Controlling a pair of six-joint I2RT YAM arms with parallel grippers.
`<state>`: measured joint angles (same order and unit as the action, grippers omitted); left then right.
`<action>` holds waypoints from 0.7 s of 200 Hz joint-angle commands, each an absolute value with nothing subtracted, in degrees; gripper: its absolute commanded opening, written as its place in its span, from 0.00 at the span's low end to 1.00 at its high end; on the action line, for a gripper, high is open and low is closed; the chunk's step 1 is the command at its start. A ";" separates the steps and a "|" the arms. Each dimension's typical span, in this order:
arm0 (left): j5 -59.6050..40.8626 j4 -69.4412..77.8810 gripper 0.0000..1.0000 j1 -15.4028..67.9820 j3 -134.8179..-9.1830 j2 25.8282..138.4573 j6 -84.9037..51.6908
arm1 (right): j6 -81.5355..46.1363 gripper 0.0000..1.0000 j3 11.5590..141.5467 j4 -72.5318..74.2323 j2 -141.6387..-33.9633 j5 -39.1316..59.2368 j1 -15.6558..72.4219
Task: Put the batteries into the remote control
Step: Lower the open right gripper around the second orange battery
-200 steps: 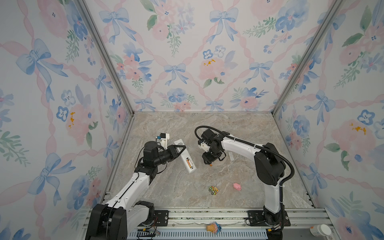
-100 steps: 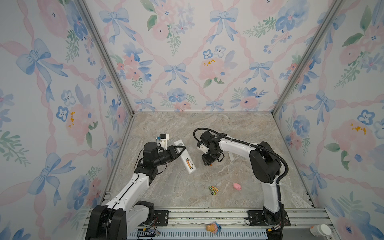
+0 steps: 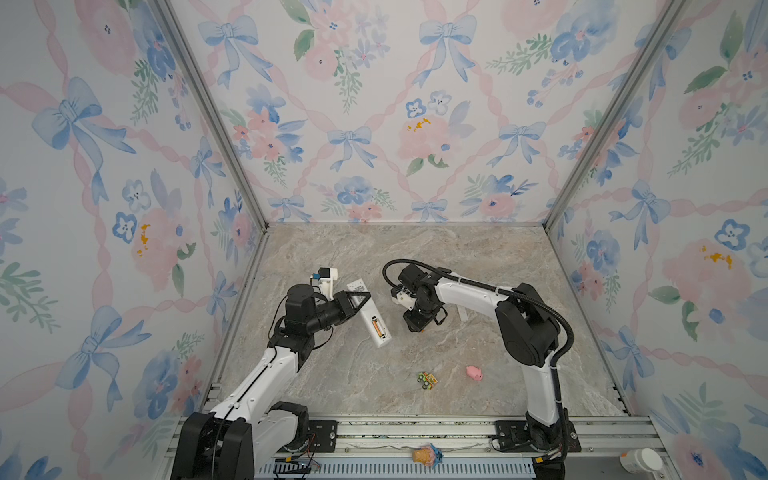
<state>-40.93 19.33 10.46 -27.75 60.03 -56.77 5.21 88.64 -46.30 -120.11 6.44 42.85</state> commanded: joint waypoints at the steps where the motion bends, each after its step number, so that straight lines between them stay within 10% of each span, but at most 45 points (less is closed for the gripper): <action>1: -41.60 19.91 0.00 10.01 -27.38 59.49 -56.73 | 7.28 0.37 86.89 -48.68 -122.08 5.19 43.75; 140: -42.41 19.87 0.00 9.58 -28.85 61.17 -56.84 | 23.32 0.11 80.62 -46.95 -118.80 3.16 46.82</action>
